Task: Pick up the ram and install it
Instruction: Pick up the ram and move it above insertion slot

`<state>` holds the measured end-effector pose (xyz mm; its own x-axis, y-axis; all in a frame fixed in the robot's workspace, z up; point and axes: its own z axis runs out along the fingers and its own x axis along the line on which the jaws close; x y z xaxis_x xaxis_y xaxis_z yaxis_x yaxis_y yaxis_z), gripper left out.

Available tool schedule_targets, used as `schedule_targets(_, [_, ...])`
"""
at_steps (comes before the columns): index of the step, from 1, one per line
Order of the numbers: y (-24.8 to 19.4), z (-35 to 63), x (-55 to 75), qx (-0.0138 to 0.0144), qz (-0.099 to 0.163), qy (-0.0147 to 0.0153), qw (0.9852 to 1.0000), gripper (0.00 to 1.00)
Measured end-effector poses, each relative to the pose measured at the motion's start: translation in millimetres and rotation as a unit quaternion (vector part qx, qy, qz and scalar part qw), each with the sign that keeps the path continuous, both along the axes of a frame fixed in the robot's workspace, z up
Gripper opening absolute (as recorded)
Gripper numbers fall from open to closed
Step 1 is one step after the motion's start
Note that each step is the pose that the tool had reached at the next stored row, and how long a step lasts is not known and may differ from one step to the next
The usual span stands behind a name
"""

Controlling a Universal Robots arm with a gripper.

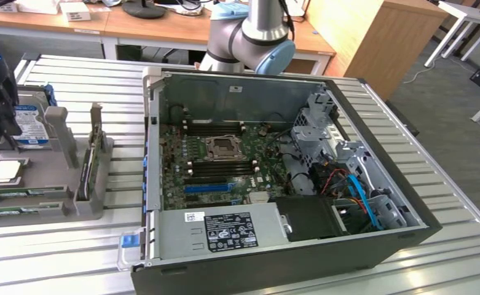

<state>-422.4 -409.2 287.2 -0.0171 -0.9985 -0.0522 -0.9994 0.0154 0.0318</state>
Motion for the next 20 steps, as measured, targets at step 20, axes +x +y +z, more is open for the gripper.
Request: schedule_targets(20, [0.0, -25.3, 0.0, 0.0015, 0.0, 0.0043, 1.0, 0.37])
